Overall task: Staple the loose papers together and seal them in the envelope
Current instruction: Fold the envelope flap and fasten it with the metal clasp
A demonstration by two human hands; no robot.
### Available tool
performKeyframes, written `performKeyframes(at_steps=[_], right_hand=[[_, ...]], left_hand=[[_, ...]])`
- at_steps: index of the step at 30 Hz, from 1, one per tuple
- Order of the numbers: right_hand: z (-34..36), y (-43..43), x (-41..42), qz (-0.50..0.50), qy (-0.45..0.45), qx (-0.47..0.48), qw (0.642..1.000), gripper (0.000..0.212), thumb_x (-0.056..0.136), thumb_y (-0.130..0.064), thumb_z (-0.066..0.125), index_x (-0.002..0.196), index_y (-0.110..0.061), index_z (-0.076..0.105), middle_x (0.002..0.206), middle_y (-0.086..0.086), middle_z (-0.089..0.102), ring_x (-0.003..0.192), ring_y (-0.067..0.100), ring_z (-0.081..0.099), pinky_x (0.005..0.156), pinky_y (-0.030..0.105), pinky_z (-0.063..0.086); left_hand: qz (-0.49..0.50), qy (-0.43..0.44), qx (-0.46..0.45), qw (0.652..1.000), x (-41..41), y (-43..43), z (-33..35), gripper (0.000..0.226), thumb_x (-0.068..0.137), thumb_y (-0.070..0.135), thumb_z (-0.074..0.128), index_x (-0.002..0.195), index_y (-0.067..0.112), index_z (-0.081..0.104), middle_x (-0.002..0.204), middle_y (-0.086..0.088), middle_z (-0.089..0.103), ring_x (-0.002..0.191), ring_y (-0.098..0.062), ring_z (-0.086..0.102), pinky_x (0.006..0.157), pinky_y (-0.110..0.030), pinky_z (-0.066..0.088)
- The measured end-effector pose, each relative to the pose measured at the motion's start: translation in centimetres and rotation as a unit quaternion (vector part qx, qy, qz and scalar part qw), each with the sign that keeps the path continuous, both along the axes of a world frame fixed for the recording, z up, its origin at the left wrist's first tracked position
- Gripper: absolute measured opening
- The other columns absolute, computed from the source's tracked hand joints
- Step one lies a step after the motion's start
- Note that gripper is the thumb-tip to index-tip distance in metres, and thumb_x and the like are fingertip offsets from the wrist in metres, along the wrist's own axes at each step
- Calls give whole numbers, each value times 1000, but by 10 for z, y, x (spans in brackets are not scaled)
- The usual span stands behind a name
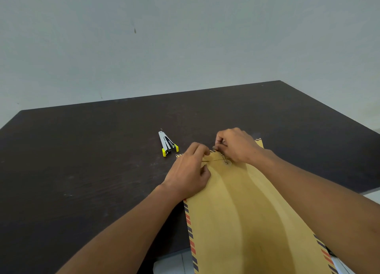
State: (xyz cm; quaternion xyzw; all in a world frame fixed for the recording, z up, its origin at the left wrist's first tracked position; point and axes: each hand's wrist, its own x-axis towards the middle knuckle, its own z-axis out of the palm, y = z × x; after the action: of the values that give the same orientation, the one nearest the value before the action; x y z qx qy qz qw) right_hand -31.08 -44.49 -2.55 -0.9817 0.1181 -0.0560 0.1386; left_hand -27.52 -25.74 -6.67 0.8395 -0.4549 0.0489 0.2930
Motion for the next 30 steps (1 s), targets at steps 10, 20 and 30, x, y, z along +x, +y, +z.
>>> performKeyframes(at_steps=[10, 20, 30], right_hand=[[1, 28, -15, 19, 11, -68, 997, 13, 92, -34, 62, 91, -23, 69, 98, 5, 72, 90, 33, 67, 70, 37, 52], [-21, 46, -78, 23, -53, -65, 996, 24, 97, -28, 47, 82, -22, 65, 85, -1, 68, 78, 26, 63, 64, 41, 52], [-18, 6, -99, -62, -84, 3, 995, 15, 94, -25, 61, 88, -27, 75, 72, -16, 63, 75, 15, 62, 68, 36, 54]], left_hand=[[46, 13, -9, 999, 2, -1, 1, 40, 77, 24, 64, 109, 17, 41, 111, 1, 36, 81, -21, 53, 70, -40, 52], [-11, -52, 94, 994, 9, -6, -8, 56, 87, 28, 38, 142, 32, 50, 145, 9, 52, 122, -21, 44, 102, -37, 43], [-28, -97, 228, 968, 8, -10, 9, 57, 98, 34, 37, 153, 43, 25, 155, 7, 28, 131, -25, 29, 105, -43, 36]])
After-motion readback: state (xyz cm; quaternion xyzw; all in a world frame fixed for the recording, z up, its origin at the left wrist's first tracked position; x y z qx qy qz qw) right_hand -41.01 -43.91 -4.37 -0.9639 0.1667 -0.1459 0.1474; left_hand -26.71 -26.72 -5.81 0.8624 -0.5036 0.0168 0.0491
